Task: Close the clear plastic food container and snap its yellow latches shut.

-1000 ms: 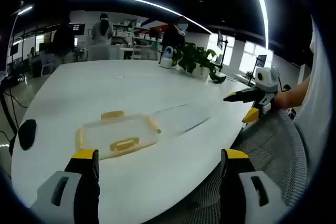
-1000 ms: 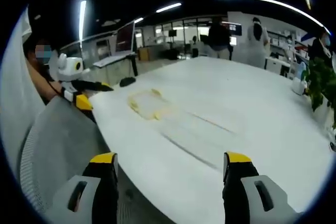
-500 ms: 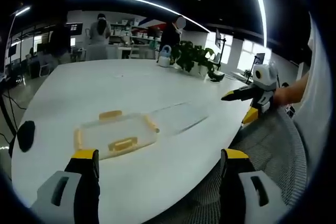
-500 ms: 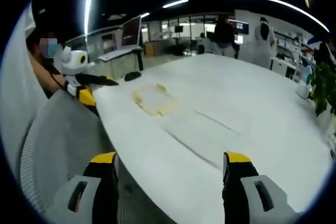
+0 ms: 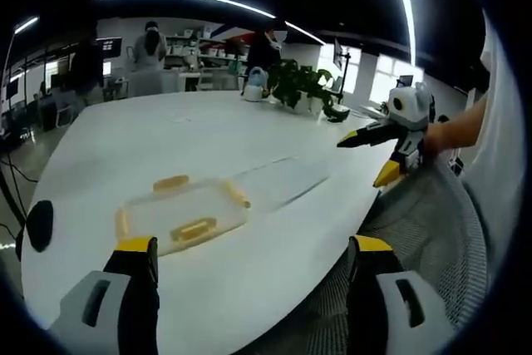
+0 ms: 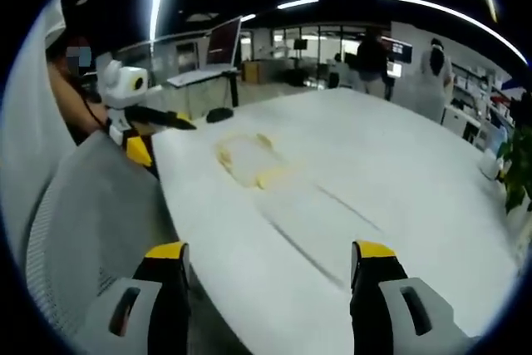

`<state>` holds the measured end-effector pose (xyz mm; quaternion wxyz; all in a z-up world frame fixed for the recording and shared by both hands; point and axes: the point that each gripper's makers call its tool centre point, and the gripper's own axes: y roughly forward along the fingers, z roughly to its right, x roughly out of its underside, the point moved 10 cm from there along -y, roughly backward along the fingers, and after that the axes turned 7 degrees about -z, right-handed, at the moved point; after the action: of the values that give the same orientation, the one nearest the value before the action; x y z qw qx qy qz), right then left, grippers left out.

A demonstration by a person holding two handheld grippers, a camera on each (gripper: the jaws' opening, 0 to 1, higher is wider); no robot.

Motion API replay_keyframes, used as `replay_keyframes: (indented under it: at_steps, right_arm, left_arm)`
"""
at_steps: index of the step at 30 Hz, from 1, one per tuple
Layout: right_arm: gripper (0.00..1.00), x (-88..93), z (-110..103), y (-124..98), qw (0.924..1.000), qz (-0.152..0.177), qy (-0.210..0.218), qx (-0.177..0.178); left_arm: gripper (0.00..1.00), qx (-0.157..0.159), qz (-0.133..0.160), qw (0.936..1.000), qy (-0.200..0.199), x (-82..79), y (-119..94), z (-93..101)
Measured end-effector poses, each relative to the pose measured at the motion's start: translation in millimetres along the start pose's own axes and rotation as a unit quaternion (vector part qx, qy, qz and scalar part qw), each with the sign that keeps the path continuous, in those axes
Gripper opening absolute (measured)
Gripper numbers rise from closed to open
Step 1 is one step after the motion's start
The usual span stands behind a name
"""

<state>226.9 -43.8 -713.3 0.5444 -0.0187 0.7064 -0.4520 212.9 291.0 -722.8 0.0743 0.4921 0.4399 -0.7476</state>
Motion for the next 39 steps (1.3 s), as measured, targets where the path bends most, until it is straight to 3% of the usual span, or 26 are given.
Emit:
replay_keyframes:
  at_steps: [39]
  right_arm:
    - [0.74,-57.9,-4,57,0.9962,-0.007,-0.071,-0.049]
  left_arm:
    - [0.89,0.001,-0.047,0.9976,0.05,0.3,6,-38.3]
